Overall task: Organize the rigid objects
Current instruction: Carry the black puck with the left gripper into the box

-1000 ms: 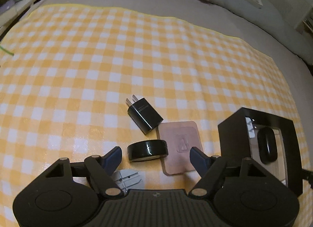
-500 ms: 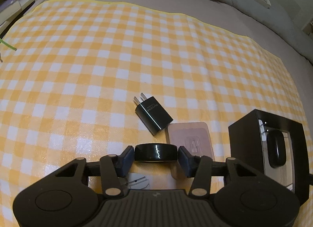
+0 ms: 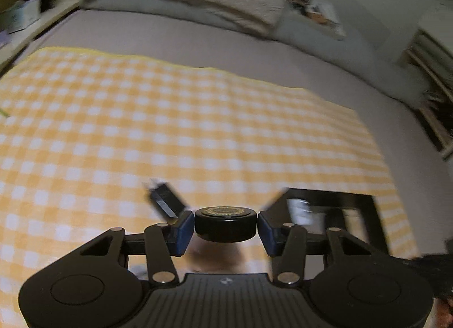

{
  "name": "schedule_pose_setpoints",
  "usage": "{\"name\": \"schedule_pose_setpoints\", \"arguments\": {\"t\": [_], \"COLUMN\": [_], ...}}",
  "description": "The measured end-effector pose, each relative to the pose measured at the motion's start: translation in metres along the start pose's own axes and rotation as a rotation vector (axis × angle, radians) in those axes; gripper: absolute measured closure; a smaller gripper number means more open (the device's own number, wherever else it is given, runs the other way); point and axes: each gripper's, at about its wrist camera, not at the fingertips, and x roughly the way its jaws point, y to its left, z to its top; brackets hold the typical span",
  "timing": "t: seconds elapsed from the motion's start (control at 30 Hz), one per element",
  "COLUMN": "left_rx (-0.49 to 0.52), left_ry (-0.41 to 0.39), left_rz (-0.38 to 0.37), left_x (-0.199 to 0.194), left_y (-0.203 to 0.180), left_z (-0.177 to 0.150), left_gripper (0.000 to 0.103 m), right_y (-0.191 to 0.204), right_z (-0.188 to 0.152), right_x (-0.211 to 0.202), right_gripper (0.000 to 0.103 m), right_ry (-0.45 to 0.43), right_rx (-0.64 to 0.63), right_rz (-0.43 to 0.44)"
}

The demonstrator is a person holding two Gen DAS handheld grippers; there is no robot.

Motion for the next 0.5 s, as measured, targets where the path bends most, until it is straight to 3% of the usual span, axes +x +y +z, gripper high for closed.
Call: {"name": "schedule_pose_setpoints", "arguments": {"t": [0.3,0.5], "left_rx": [0.107,0.178], "left_ry": [0.123,0.258], "left_rz": [-0.192,-0.212], "left_x": [0.022,0.064], "left_y": [-0.085,-0.128], "left_z": [-0.031,-0.057], "left_gripper": [0.053,0.053], "right_y": [0.000,0.000], "right_z": [0.001,0.001], "right_x": [0.000,0.000], "right_gripper": [0.099,0.099], "right_ry": [0.001,0.001], "right_rx": [0.000,0.000], "right_rz": [0.004,0.005]}}
